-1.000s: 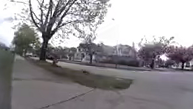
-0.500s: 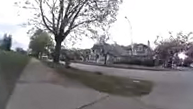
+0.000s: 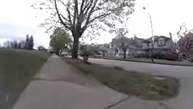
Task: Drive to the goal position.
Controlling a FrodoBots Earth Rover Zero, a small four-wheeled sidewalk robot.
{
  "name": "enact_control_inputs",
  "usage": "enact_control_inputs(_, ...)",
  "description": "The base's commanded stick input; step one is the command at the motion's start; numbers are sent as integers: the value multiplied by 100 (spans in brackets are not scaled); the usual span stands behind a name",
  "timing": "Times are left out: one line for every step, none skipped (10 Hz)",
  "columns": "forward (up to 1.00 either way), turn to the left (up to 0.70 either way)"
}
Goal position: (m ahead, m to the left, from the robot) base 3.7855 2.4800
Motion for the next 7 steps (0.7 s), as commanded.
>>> enact_control_inputs(0,100)
enact_control_inputs(0,100)
enact_control_inputs(0,100)
enact_control_inputs(0,100)
enact_control_inputs(0,100)
enact_control_inputs(11,93)
enact_control_inputs(38,77)
